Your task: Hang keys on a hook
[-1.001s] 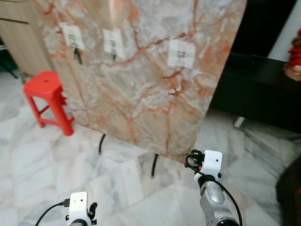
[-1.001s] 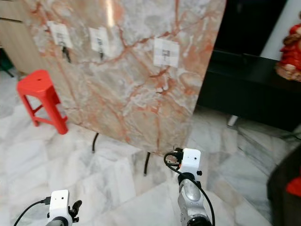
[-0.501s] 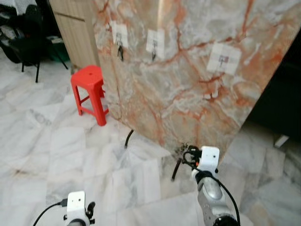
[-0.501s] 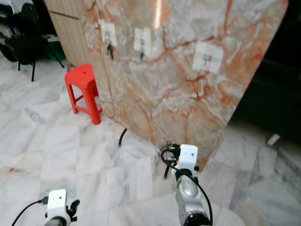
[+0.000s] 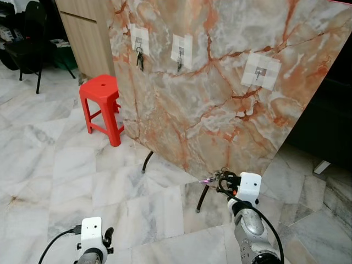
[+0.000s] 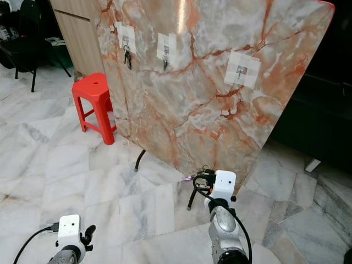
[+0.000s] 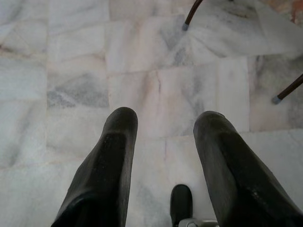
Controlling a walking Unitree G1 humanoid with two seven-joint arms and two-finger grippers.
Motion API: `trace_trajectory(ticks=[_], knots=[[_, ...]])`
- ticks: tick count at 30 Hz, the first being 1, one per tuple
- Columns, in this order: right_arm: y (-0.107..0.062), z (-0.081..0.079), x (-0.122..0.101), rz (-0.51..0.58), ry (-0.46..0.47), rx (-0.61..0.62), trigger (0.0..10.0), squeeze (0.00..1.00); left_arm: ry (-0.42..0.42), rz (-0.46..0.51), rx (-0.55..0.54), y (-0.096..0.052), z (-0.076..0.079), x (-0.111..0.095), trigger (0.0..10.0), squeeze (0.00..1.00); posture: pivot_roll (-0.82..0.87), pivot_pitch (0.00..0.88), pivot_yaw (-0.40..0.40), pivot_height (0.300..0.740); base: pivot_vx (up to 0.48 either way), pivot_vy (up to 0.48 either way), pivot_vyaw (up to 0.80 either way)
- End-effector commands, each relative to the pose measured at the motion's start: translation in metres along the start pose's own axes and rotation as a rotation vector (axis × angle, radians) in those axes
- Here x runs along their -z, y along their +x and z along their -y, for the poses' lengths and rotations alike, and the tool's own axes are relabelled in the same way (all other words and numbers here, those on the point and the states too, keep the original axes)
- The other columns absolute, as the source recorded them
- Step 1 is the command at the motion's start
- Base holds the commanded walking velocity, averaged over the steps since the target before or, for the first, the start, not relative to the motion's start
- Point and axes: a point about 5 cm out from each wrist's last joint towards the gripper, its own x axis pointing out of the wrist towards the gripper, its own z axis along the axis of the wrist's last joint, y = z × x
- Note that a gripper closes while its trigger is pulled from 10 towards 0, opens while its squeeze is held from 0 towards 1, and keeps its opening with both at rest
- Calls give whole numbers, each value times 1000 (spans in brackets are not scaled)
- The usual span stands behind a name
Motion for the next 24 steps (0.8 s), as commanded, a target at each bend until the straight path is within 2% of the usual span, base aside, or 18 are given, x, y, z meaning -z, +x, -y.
trace_trajectory(ticks=[1, 7, 13, 24], knots=[[3, 0, -8, 38, -15, -10, 10000, 0, -16, 21, -11, 1, 0, -4, 10000, 0, 40, 0, -56, 740, 0, 0, 0], [4, -1, -10, 44, -18, -22, 10000, 0, -18, 37, -14, 2, 1, -7, 10000, 0, 40, 0, -58, 740, 0, 0, 636], [4, 0, -10, 43, -6, -15, 10000, 0, -18, 38, -11, 2, 1, -7, 10000, 0, 37, 0, -54, 740, 0, 0, 0], [4, 1, -11, 52, 6, 0, 10000, 0, -15, 41, 0, 2, 3, -7, 10000, 0, 36, 0, -51, 740, 273, 0, 0]])
